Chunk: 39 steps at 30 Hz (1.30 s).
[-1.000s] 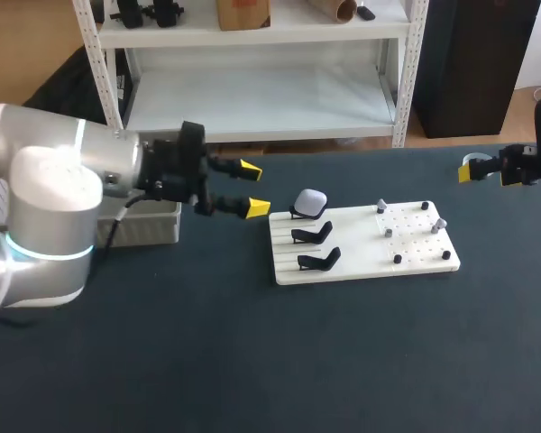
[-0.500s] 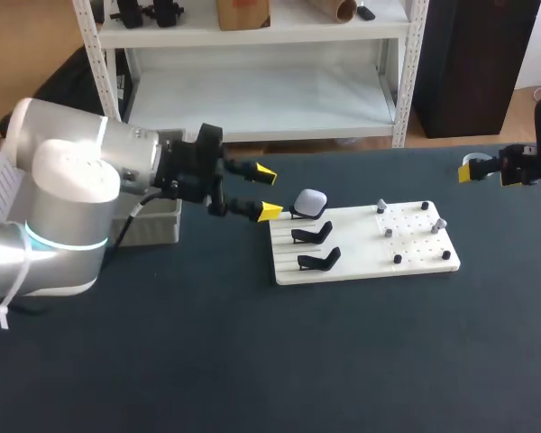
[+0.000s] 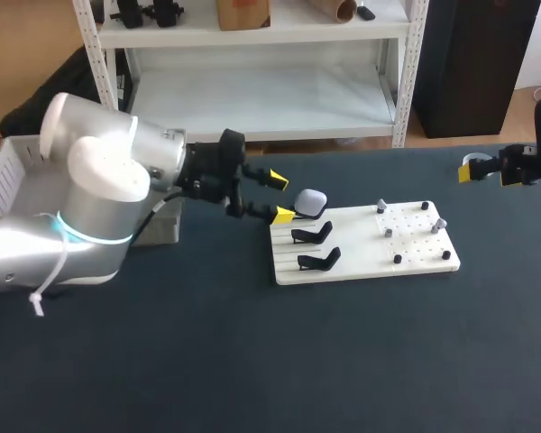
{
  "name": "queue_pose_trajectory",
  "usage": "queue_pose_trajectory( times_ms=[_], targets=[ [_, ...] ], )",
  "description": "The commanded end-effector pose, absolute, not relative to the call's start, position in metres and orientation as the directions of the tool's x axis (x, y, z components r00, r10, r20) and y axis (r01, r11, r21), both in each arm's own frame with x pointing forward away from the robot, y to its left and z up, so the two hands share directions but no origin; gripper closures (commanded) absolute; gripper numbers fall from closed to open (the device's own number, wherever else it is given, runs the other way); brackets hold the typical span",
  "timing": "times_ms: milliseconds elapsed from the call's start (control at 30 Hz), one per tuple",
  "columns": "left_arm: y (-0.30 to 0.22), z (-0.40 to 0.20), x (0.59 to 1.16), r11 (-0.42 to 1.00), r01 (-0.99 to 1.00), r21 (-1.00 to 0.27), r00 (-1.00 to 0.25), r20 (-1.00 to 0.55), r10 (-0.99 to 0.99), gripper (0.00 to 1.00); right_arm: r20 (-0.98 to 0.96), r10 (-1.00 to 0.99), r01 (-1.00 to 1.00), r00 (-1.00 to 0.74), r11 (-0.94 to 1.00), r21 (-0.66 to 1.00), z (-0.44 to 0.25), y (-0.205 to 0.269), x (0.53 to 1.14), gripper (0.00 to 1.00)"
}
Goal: Pick up each earbud case from the left stands, insert the matching earbuds, close the lid, and place the case in the box.
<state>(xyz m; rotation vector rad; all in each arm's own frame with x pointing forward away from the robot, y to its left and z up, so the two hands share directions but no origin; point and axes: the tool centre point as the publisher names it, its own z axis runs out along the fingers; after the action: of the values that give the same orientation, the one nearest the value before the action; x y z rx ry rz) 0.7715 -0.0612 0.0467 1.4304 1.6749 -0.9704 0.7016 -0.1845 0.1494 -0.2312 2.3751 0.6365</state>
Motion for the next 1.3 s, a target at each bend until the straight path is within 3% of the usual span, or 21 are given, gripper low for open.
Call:
queue_pose_trajectory(
  times_ms=[33, 100, 200, 433, 667, 1300],
  targets=[
    [-0.069, 0.039, 0.785, 0.058, 0.991, -0.118, -0.132, -0.881, 0.454, 0.01, -0.642, 0.000, -0.321, -0.767, 0.866, 0.384, 0.150, -0.185, 0.701, 0.00],
    [-0.071, 0.036, 0.787, 0.054, 0.991, -0.124, -0.135, -0.879, 0.457, 0.08, -0.642, 0.000, -0.321, -0.767, 0.866, 0.384, 0.150, -0.185, 0.701, 0.00],
    [-0.076, 0.034, 0.786, 0.047, 0.991, -0.129, -0.136, -0.878, 0.458, 0.26, -0.642, 0.000, -0.321, -0.767, 0.866, 0.384, 0.150, -0.185, 0.701, 0.00],
    [-0.087, 0.025, 0.784, 0.027, 0.989, -0.147, -0.143, -0.877, 0.458, 0.41, -0.642, 0.000, -0.321, -0.767, 0.866, 0.384, 0.150, -0.185, 0.701, 0.00],
    [-0.091, 0.018, 0.784, 0.023, 0.986, -0.163, -0.156, -0.876, 0.456, 0.50, -0.642, 0.000, -0.321, -0.767, 0.866, 0.384, 0.150, -0.185, 0.701, 0.00],
    [-0.098, 0.013, 0.789, 0.012, 0.985, -0.172, -0.160, -0.880, 0.447, 0.57, -0.642, 0.000, -0.321, -0.767, 0.866, 0.384, 0.150, -0.185, 0.701, 0.00]
  ],
)
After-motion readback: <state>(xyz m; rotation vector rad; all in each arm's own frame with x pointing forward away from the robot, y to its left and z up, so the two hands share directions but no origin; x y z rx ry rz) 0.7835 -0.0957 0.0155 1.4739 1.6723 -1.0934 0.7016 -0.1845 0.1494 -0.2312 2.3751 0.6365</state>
